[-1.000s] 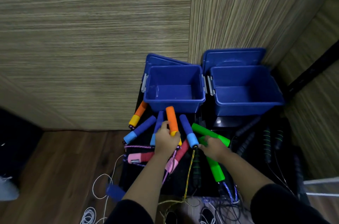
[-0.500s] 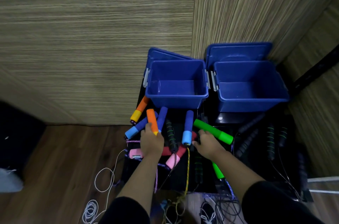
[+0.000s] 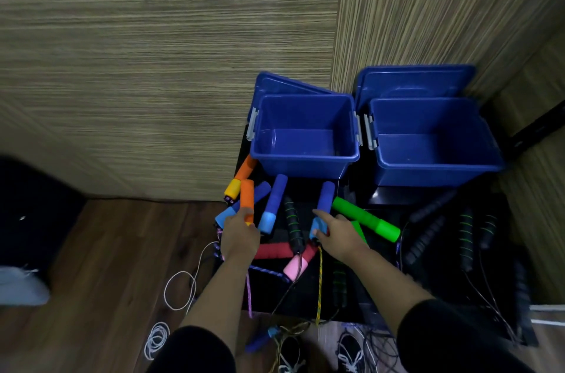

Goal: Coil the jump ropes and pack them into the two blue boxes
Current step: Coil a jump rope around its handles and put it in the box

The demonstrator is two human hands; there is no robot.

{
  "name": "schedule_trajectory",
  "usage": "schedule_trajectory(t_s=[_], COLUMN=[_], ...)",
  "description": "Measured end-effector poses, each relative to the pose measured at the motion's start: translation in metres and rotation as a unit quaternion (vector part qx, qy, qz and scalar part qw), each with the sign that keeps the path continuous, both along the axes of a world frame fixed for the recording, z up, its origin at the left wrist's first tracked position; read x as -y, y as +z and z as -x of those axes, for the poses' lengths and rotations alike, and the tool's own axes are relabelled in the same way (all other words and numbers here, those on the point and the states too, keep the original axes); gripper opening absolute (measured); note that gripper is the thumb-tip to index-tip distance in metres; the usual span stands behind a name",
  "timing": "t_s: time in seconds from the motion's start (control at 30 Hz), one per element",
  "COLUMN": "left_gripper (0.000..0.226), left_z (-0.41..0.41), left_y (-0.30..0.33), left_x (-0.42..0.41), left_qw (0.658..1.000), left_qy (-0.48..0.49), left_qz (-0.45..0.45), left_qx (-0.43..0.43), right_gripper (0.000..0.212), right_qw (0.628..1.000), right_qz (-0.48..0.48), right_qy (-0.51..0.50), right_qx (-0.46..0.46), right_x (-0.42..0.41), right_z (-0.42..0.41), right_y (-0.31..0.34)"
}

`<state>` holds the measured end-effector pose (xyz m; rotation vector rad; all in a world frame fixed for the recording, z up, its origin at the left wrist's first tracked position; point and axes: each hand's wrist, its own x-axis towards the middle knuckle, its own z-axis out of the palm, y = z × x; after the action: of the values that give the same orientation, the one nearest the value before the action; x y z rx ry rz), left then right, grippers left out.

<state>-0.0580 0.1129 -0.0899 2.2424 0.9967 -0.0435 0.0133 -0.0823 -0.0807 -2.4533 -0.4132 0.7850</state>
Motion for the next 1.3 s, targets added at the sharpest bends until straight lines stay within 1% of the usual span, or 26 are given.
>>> schedule_trajectory(t_s=[0.1, 0.23, 0.43, 0.53, 0.6, 0.67, 0.7, 0.77, 0.87, 0.93, 1.03, 1.17, 1.3], left_gripper=[0.04, 0.042, 0.049, 0.052, 0.052, 0.052, 0.052, 0.056, 0.06, 0.059, 0.059, 0.059, 0.06], left_z=[0.001, 0.002, 0.007, 0.011, 0.016, 0.023, 0.028, 0.037, 0.049, 0.057, 0.071, 0.092, 0.12], left_y=[-0.003, -0.006, -0.007, -0.005, -0.002, -0.001, -0.001, 0.0, 0.001, 0.002, 0.003, 0.001, 0.001], left_x=[-0.005, -0.001, 0.006, 0.014, 0.022, 0.03, 0.035, 0.043, 0.053, 0.058, 0.061, 0.055, 0.045], left_qw=[1.0, 0.998, 0.998, 0.998, 0.997, 0.997, 0.997, 0.995, 0.991, 0.989, 0.988, 0.981, 0.964], left_qy=[-0.025, -0.062, -0.057, -0.05, -0.053, -0.056, -0.057, -0.063, -0.076, -0.077, -0.09, -0.143, -0.212], left_qz=[-0.011, -0.007, -0.005, -0.028, -0.051, -0.059, -0.06, -0.072, -0.104, -0.109, -0.108, -0.127, -0.145], left_qx=[-0.013, -0.026, -0.032, -0.03, -0.025, -0.011, -0.005, -0.006, -0.047, -0.066, -0.06, -0.046, -0.068], right_gripper=[0.047, 0.047, 0.046, 0.043, 0.035, 0.019, 0.017, 0.025, 0.03, 0.031, 0.038, 0.043, 0.045], right_qw=[1.0, 0.999, 0.999, 0.998, 0.995, 0.993, 0.992, 0.992, 0.992, 0.991, 0.99, 0.992, 0.991], right_qz=[-0.007, -0.018, -0.026, -0.047, -0.076, -0.092, -0.095, -0.097, -0.105, -0.113, -0.115, -0.108, -0.096], right_qy=[-0.007, -0.022, -0.027, -0.042, -0.063, -0.076, -0.077, -0.078, -0.073, -0.077, -0.075, -0.06, -0.062], right_qx=[-0.016, -0.019, -0.017, -0.018, -0.016, -0.003, 0.0, 0.0, -0.011, -0.012, 0.001, 0.033, 0.063], right_x=[-0.001, -0.001, 0.005, 0.007, 0.01, 0.012, 0.013, 0.017, 0.023, 0.026, 0.029, 0.024, 0.017], right_z=[-0.001, -0.004, 0.0, 0.004, 0.008, 0.013, 0.016, 0.021, 0.026, 0.032, 0.048, 0.081, 0.126], right_y=[-0.004, -0.005, -0.002, -0.002, -0.002, -0.006, -0.009, -0.015, -0.02, -0.019, -0.018, -0.011, -0.005])
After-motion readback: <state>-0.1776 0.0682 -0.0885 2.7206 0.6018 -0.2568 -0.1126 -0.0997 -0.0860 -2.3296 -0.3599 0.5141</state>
